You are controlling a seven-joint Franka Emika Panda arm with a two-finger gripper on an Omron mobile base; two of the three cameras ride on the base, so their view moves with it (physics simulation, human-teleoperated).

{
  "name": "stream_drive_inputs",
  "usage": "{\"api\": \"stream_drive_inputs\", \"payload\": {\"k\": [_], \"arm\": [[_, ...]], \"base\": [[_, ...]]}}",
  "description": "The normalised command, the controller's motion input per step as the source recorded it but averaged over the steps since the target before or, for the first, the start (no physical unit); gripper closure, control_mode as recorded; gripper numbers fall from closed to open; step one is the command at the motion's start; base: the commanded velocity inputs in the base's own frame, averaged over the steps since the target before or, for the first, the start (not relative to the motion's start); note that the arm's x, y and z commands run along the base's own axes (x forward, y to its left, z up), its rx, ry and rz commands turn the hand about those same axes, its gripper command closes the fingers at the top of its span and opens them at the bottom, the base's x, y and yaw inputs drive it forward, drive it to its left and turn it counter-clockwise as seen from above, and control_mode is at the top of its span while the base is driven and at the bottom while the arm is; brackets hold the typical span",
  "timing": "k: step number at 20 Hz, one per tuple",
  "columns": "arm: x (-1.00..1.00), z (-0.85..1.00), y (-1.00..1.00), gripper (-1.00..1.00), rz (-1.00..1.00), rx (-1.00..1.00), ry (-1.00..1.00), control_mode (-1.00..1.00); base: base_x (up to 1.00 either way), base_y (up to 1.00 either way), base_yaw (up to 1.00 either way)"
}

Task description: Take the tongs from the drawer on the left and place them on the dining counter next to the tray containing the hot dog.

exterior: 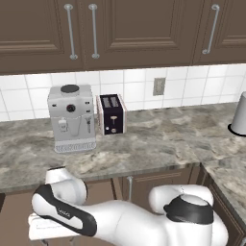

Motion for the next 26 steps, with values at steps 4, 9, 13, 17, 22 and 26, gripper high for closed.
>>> {"api": "stream_drive_inputs", "payload": {"k": [4,9,13,17,22,26], "arm": [[0.28,0.42,-0.09,-1.00,0.00,-0.04,-0.04,-1.00],[0.32,0.21,-0.03,-1.00,0.00,-0.05,-0.10,-1.00],[0.37,0.05,0.00,-1.00,0.00,-0.05,-0.13,-1.00],[0.21,0.00,0.00,-1.00,0.00,-0.06,-0.16,-1.00],[0.06,0.00,0.00,-1.00,0.00,-0.02,-0.11,-1.00],[0.08,0.00,0.00,-1.00,0.00,0.00,-0.01,-1.00]], "base": [[0.00,0.00,0.00],[0.00,0.00,0.00],[0.00,0.00,0.00],[0.00,0.00,0.00],[0.00,0.00,0.00],[0.00,0.00,0.00]]}}
